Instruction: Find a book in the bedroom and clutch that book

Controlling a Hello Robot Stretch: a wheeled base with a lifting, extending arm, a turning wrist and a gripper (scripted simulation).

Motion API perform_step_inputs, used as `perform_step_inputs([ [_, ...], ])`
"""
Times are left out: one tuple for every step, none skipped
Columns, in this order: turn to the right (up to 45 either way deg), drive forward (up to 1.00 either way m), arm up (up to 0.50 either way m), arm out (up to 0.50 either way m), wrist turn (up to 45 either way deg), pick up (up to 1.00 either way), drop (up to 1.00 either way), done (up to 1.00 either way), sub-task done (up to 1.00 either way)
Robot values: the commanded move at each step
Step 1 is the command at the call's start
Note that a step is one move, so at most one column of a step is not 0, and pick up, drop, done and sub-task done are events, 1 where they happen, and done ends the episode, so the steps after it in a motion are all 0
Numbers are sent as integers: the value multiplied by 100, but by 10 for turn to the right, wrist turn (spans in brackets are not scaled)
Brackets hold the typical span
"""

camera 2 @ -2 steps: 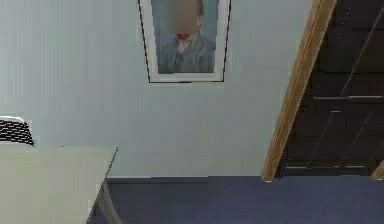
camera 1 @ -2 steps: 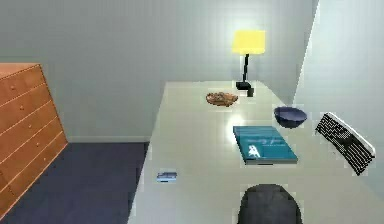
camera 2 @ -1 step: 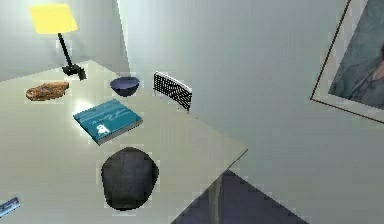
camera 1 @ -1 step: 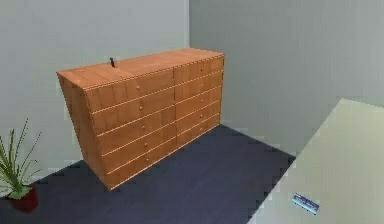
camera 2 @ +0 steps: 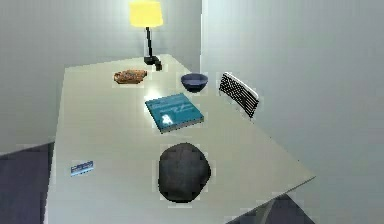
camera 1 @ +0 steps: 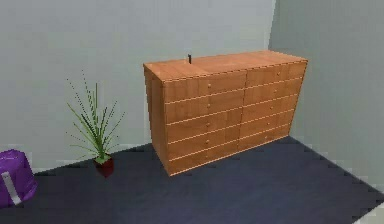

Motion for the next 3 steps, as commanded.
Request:
perform_step_inputs([
  [0, 0, 50, 0, 0, 0, 0, 0, 0],
  [0, 0, 36, 0, 0, 0, 0, 0, 0],
  [0, 0, 0, 50, 0, 0, 0, 0, 0],
])
